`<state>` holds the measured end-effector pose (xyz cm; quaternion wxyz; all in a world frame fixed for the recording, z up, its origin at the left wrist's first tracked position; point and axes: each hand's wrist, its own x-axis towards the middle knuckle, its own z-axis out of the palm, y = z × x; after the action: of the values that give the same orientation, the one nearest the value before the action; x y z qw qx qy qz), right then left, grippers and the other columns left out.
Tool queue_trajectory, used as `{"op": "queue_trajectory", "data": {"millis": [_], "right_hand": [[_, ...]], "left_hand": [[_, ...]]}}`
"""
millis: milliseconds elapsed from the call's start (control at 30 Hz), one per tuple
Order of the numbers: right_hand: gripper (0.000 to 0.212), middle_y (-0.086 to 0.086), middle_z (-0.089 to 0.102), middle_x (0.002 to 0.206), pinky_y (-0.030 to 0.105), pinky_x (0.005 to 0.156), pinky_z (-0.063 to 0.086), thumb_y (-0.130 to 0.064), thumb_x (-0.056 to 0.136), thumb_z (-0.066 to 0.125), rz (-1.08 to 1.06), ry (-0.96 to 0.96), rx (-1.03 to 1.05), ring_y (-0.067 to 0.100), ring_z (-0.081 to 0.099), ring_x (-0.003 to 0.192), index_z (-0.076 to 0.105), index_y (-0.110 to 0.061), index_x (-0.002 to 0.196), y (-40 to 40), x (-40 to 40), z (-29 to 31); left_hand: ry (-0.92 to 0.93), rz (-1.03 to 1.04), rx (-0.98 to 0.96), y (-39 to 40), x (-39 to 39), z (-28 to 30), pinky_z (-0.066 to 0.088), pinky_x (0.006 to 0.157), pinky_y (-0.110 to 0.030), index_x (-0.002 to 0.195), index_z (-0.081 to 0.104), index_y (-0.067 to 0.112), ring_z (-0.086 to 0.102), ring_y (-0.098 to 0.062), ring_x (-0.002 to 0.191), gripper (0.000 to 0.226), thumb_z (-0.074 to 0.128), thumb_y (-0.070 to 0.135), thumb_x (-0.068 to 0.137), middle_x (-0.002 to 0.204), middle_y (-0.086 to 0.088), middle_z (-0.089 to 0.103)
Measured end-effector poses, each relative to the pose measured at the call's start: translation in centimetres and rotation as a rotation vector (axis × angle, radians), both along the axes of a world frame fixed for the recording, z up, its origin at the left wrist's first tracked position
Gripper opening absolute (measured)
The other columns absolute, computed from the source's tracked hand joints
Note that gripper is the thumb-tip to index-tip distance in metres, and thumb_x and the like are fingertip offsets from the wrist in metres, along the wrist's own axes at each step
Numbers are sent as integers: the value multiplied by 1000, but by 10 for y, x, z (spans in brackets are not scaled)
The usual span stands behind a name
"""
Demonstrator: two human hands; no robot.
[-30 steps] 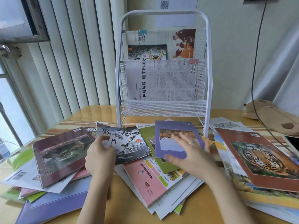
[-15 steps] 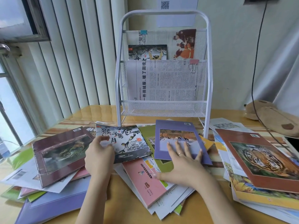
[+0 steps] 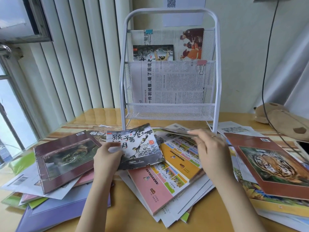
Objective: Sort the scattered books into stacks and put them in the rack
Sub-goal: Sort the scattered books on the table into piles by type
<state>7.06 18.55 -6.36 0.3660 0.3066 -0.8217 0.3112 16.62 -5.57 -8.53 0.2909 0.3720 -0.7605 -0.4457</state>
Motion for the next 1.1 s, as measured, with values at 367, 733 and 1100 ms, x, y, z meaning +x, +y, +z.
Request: {"op": "queue_trajectory", "data": {"millis": [367,733,1100], "right_hand": [[28,-8,66,81,34,93,27,-1,82,49,8,514,27,15,53,85,61,-25,92,-18,23,-1],[26,-9,62,83,31,85,23,-11,78,62,222,491,-23,17,52,82,55,-28,97,-53,46,30],[97,-13,21,151,26,104,33,-68,64,63,562,-690,-423,4,31,133,14,-40,144,-52,9,13]], "left_hand": [[-351,-87,-602,13,-6,-10,40,79,-35,124,56,26,45,-33,112,32,48,33,94,115,-13,49],[323,-637,-316,36,-13,5,34,103,-23,100,61,52,48,15,110,36,67,40,66,99,35,62],[823,-74,164,21,-1,30,43,55,-9,82,59,11,56,4,58,15,68,24,85,69,5,62]]}}
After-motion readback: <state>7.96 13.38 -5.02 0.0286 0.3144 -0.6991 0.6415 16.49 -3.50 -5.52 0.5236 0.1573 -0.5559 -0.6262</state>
